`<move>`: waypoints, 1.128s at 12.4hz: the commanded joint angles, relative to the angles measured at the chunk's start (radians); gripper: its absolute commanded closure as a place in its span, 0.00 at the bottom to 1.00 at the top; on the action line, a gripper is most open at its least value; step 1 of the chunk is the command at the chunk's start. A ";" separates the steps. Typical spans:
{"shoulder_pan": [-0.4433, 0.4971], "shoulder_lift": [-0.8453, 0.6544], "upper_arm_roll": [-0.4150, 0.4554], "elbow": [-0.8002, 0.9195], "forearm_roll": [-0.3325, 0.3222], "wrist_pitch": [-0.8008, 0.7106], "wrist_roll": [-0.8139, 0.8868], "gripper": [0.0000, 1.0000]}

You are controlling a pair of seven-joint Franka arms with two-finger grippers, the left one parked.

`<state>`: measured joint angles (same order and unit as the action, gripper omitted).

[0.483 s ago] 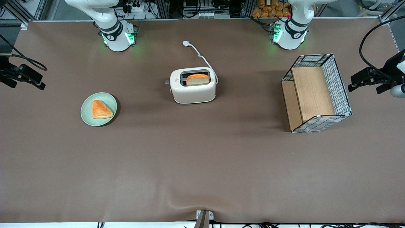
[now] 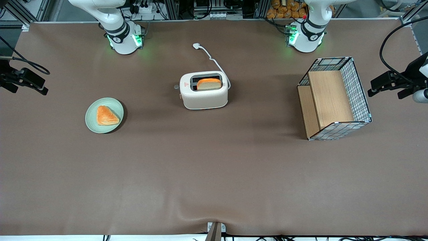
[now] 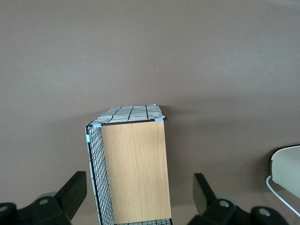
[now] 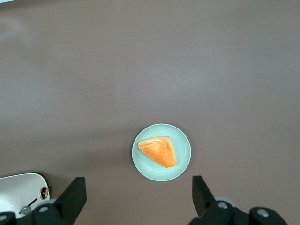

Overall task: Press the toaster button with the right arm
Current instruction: 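Move the right gripper to the side lever of the white toaster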

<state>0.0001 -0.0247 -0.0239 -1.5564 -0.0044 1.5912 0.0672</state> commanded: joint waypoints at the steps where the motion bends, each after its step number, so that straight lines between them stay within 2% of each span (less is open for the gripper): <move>1: 0.021 0.003 -0.007 -0.008 -0.014 -0.025 -0.001 0.00; 3: 0.021 -0.003 -0.007 -0.034 -0.017 -0.030 -0.021 0.00; 5: 0.026 0.000 -0.005 -0.039 -0.006 -0.107 -0.040 0.00; 8: 0.075 0.026 0.007 -0.077 -0.003 -0.125 -0.035 0.00; 9: 0.083 0.023 0.009 -0.108 0.021 -0.108 -0.027 0.00; 10: 0.072 0.019 0.005 -0.141 0.102 -0.087 -0.027 0.03; 11: 0.066 0.019 -0.001 -0.169 0.182 -0.077 -0.027 0.21; 14: 0.089 0.003 0.005 -0.289 0.227 -0.011 -0.014 0.93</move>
<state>0.0763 0.0109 -0.0221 -1.7629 0.1895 1.5357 0.0383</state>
